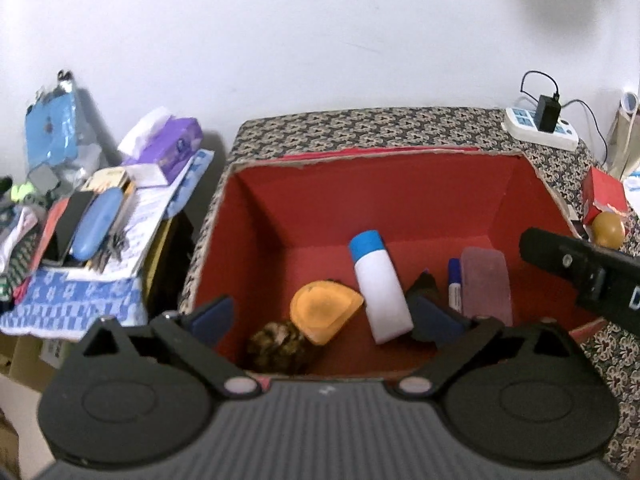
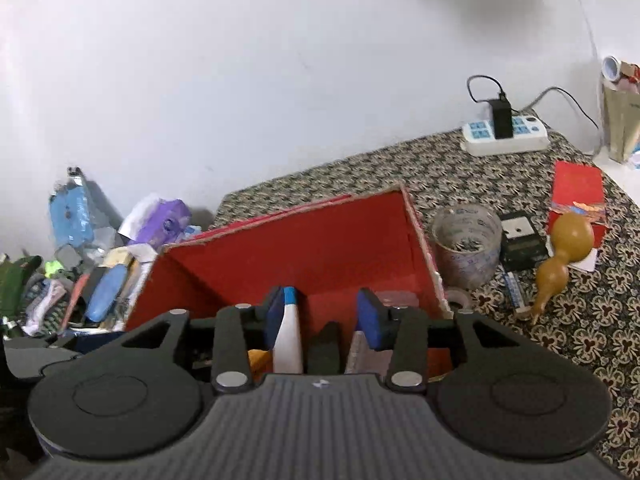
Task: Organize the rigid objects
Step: 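Open the right gripper to release the lotion bottle, then withdraw the right gripper up and back from the box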
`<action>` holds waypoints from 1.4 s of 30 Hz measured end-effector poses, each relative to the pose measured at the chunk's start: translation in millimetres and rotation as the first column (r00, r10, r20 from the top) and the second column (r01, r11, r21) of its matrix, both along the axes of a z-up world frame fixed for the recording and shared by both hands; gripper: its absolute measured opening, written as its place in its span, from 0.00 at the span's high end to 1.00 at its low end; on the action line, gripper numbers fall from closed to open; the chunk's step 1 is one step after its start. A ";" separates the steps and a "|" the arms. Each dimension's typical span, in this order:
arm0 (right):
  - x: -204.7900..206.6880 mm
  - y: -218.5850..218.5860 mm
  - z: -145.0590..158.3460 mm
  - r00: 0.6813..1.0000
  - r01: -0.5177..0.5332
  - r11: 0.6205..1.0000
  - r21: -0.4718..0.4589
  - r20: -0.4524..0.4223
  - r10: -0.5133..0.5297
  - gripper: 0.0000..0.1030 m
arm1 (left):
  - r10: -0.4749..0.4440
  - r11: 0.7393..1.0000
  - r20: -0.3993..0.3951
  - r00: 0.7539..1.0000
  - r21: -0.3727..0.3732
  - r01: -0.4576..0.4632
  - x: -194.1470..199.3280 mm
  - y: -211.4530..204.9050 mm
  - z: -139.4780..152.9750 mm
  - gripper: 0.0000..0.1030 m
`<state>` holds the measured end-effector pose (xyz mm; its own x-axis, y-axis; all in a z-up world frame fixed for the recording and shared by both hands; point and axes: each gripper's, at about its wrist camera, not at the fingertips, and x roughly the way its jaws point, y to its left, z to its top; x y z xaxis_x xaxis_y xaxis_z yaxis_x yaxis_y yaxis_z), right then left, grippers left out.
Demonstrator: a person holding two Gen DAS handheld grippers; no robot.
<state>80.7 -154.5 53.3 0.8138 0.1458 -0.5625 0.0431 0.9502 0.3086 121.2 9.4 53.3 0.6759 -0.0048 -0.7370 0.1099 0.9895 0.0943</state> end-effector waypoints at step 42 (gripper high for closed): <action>-42.1 -3.6 -23.4 0.986 -0.062 0.991 -0.117 -0.162 0.043 0.65 | 0.126 0.991 -0.143 0.982 0.073 -0.116 -42.3 -2.9 -31.9 0.00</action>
<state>38.6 -158.1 29.9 0.7056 0.1086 -0.7003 0.0313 0.9824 0.1839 78.9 6.4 21.4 0.5533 0.1210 -0.8242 0.0071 0.9887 0.1499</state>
